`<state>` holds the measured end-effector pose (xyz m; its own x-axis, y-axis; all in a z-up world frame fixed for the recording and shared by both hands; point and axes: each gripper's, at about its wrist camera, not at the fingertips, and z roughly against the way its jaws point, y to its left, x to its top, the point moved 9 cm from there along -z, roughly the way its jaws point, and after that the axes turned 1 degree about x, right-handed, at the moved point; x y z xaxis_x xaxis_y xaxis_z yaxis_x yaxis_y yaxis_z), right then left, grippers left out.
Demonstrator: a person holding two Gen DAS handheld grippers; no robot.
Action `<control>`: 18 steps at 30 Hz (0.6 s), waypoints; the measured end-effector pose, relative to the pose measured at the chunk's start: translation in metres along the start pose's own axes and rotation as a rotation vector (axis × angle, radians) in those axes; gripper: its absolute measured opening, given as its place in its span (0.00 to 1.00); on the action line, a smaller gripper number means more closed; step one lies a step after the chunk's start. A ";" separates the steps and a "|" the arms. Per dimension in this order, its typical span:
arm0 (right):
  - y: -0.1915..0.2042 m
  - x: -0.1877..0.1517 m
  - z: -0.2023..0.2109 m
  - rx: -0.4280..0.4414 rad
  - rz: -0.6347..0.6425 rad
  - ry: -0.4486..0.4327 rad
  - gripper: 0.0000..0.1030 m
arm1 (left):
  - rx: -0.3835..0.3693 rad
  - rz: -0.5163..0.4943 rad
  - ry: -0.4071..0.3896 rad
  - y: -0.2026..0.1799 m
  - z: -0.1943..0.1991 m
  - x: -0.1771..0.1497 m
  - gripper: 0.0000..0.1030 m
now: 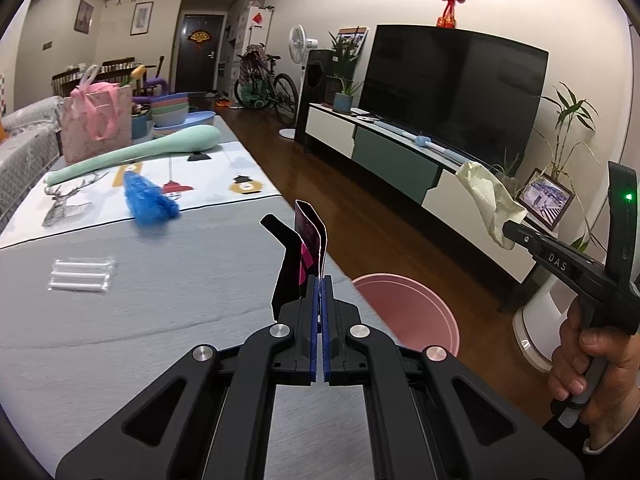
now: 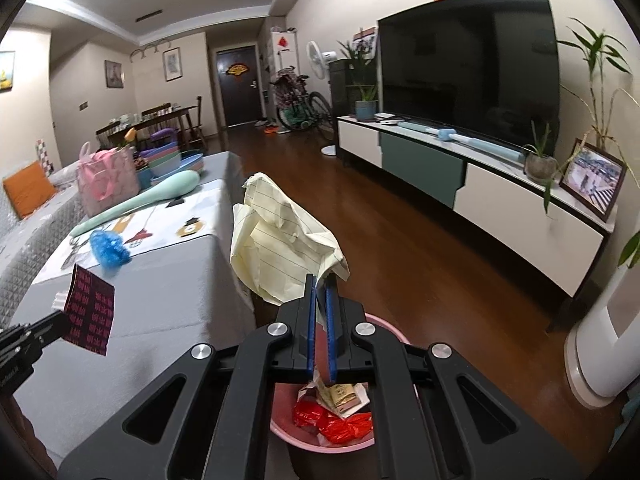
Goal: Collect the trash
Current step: 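Carry the card and cream paper bag in both tools toward the wastebasket, then open both tools to drop the card and paper bag into the wastebasket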
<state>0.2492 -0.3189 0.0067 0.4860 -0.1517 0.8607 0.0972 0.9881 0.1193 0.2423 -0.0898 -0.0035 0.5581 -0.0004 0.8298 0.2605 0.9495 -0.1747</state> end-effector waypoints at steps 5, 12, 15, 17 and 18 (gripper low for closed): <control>-0.017 0.002 -0.011 -0.041 -0.020 0.013 0.05 | -0.027 -0.017 0.015 -0.022 -0.016 0.003 0.01; -0.026 -0.001 -0.024 -0.046 -0.030 0.039 0.05 | -0.083 -0.037 0.059 -0.053 -0.042 -0.001 0.01; -0.028 -0.002 -0.029 -0.047 -0.033 0.047 0.05 | -0.096 -0.043 0.066 -0.065 -0.051 0.000 0.01; -0.031 -0.003 -0.034 -0.045 -0.038 0.058 0.05 | -0.107 -0.038 0.075 -0.072 -0.060 0.000 0.01; -0.032 -0.004 -0.037 -0.046 -0.038 0.063 0.05 | -0.110 -0.036 0.078 -0.074 -0.062 0.001 0.01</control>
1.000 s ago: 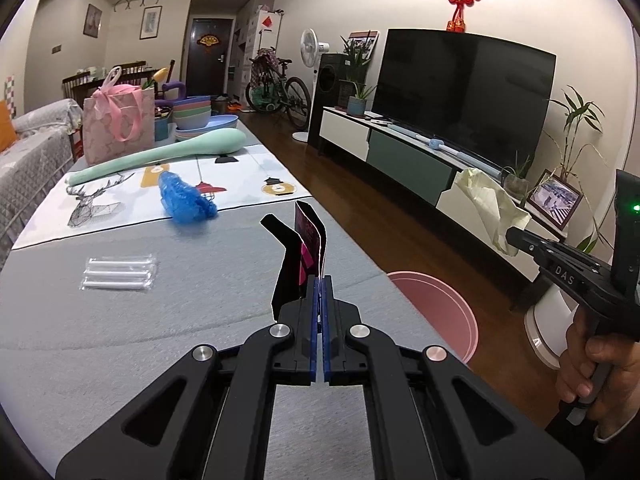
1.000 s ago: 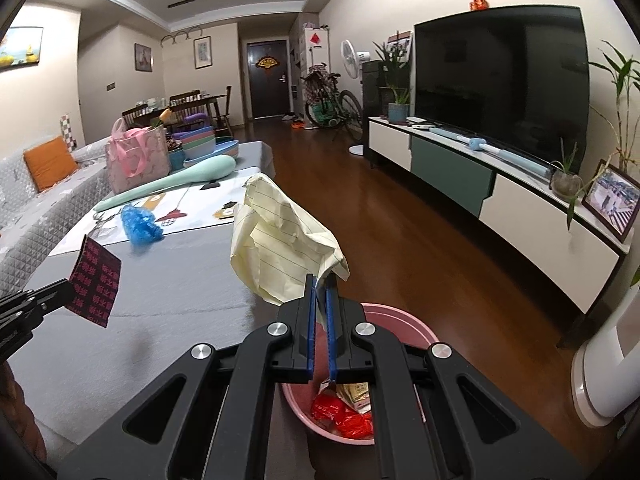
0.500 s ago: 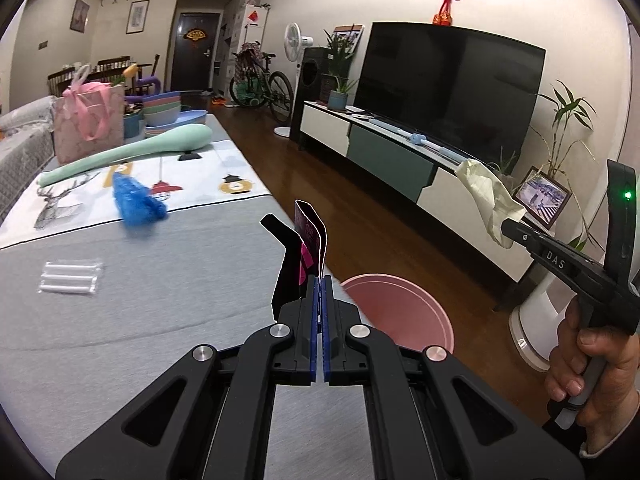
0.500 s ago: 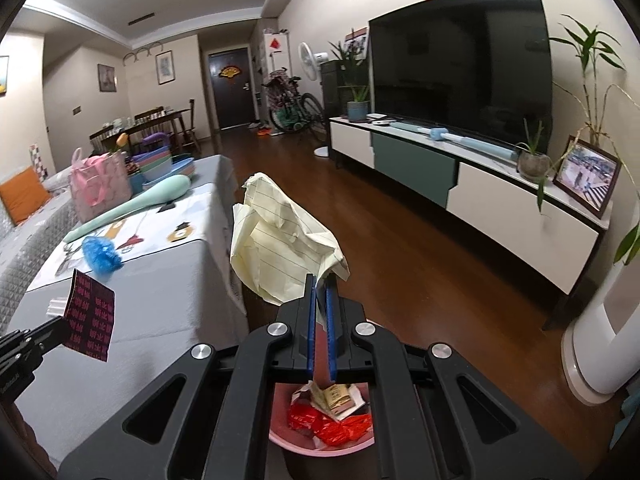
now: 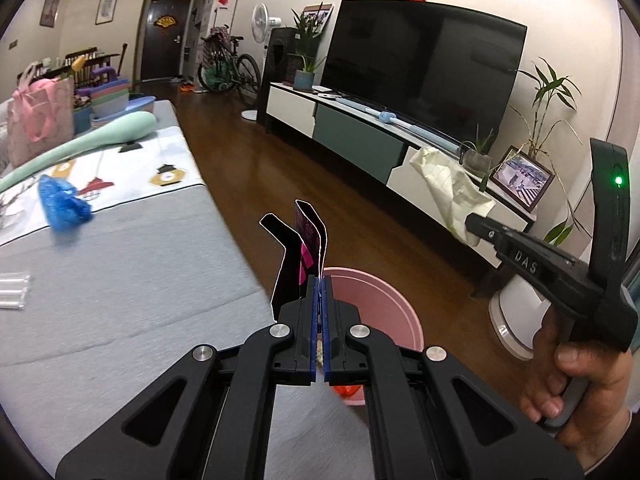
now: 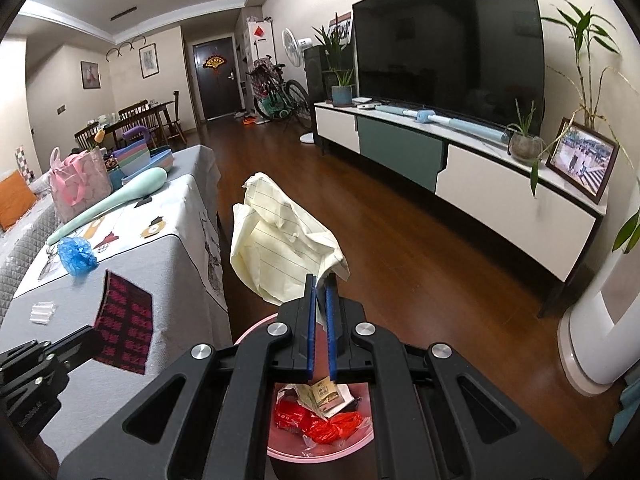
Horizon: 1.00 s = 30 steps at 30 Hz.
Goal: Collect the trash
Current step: 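Open both tools to drop the card and paper bag into the wastebasket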
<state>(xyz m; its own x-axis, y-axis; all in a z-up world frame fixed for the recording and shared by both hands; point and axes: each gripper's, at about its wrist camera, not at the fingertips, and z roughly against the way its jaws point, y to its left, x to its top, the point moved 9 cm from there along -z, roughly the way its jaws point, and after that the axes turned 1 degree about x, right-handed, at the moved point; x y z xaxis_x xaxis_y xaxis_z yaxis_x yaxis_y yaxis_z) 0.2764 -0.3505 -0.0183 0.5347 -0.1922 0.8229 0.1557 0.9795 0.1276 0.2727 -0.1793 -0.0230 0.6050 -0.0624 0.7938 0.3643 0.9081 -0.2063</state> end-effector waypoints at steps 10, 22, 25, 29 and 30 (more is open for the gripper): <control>-0.002 -0.005 -0.020 -0.003 -0.012 0.040 0.05 | -0.009 -0.006 0.058 -0.015 -0.045 -0.003 0.01; -0.008 -0.010 -0.034 0.011 -0.040 0.087 0.51 | -0.080 0.040 0.135 -0.023 -0.073 0.004 0.18; -0.009 -0.008 -0.032 0.018 -0.054 0.084 0.51 | -0.059 0.056 0.108 -0.008 -0.062 0.008 0.37; 0.004 0.000 -0.022 0.054 -0.067 0.052 0.51 | -0.033 0.065 0.096 0.010 -0.042 0.007 0.37; 0.009 0.003 -0.019 0.058 -0.061 0.038 0.51 | -0.028 0.059 0.089 0.015 -0.034 0.008 0.37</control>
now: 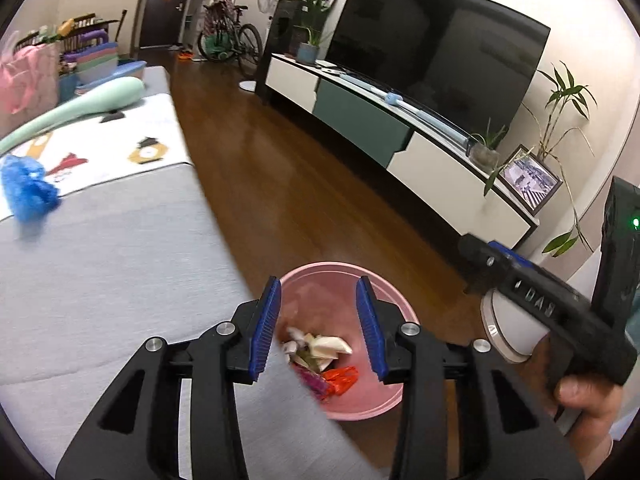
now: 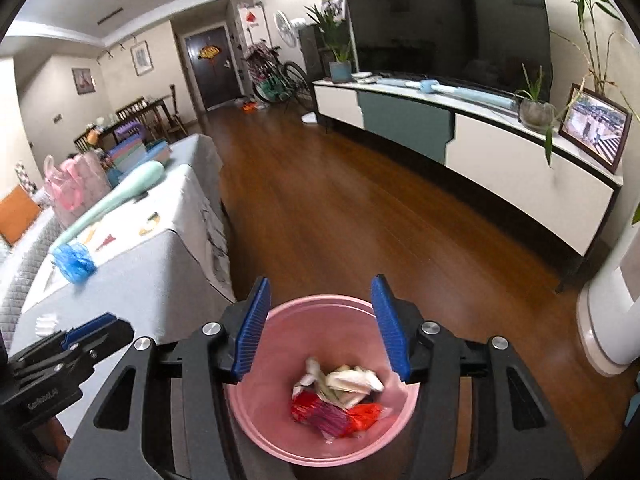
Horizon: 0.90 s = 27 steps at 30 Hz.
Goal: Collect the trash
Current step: 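Open both tools to drop the card and paper bag into the wastebasket, then grasp the clear plastic straw pack with the left tool while the right tool grasps the blue plastic bag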
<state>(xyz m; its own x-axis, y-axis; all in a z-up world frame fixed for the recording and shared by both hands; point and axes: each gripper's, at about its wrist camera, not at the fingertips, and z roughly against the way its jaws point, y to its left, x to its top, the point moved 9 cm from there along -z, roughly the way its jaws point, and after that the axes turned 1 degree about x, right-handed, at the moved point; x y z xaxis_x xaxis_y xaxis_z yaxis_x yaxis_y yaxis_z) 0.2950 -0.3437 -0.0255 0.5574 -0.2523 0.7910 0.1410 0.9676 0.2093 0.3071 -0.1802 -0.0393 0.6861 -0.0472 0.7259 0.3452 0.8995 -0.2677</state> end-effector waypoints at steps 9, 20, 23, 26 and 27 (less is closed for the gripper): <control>0.072 0.015 0.061 0.101 0.084 -0.208 0.51 | 0.121 -0.071 -0.096 0.063 0.095 0.006 0.39; 0.161 0.003 0.086 0.146 0.179 -0.275 0.50 | 0.358 0.131 -0.173 0.228 0.167 0.008 0.39; 0.180 -0.004 0.082 0.167 0.183 -0.262 0.51 | 0.392 0.235 -0.176 0.263 0.161 0.001 0.39; 0.200 -0.015 0.071 0.193 0.194 -0.229 0.52 | 0.431 0.293 -0.167 0.286 0.160 -0.011 0.39; 0.208 -0.020 0.065 0.203 0.204 -0.213 0.52 | 0.438 0.304 -0.165 0.289 0.159 -0.013 0.39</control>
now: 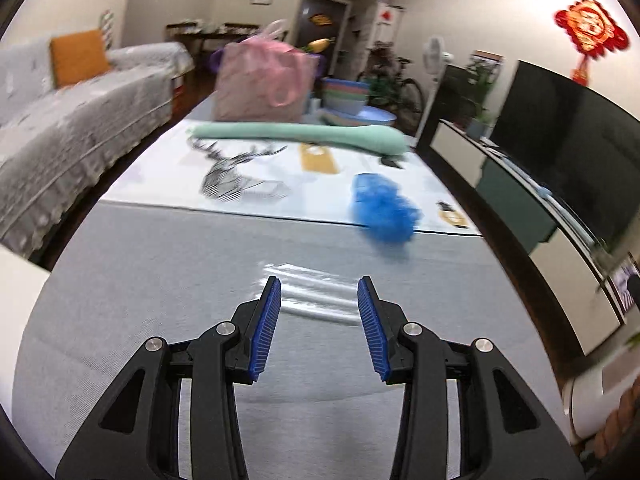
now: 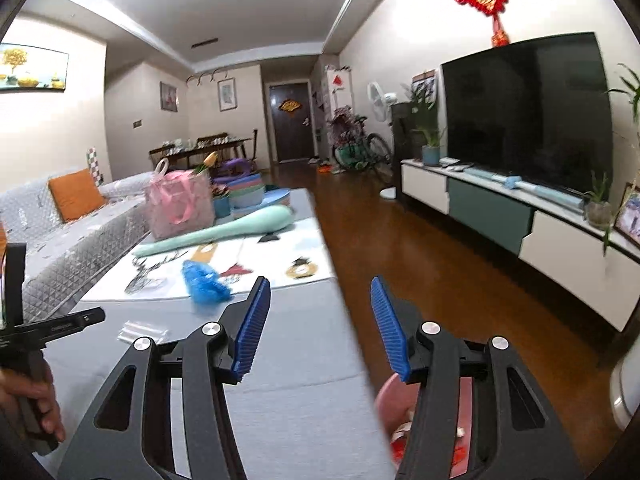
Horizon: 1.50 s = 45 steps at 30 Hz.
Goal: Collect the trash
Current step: 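Grasp the clear plastic straw pack with the left tool while the right tool grasps the blue plastic bag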
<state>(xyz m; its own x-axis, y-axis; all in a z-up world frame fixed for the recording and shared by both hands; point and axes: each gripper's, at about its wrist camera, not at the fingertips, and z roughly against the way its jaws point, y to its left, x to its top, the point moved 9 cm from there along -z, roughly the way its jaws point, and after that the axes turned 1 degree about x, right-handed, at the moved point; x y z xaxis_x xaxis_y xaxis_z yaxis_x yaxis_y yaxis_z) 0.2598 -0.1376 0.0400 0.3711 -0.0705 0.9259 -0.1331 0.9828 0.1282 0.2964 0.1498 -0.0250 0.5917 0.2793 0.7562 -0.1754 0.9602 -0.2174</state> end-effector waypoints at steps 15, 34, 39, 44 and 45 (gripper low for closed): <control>0.037 -0.017 -0.042 0.051 0.008 0.087 0.53 | -0.081 0.116 0.172 0.005 -0.045 -0.031 0.62; 0.043 -0.024 -0.052 0.087 0.014 0.143 0.56 | 0.042 -0.022 0.230 -0.018 -0.100 -0.011 0.80; 0.053 -0.027 -0.053 0.104 0.047 0.153 0.57 | 0.116 -0.098 0.239 -0.013 -0.095 -0.014 0.59; 0.066 -0.029 -0.063 0.139 0.059 0.183 0.57 | 0.119 -0.055 0.226 0.007 -0.087 -0.010 0.22; 0.068 -0.028 -0.066 0.147 0.057 0.187 0.57 | 0.112 -0.042 0.223 0.013 -0.084 -0.010 0.14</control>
<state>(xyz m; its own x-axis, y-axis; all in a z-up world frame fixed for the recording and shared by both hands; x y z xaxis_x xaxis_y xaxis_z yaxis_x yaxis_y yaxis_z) 0.3007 -0.0576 -0.0005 0.5208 0.0309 0.8531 -0.2858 0.9480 0.1402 0.3546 0.1599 -0.0876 0.7572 0.2454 0.6054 -0.2261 0.9679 -0.1096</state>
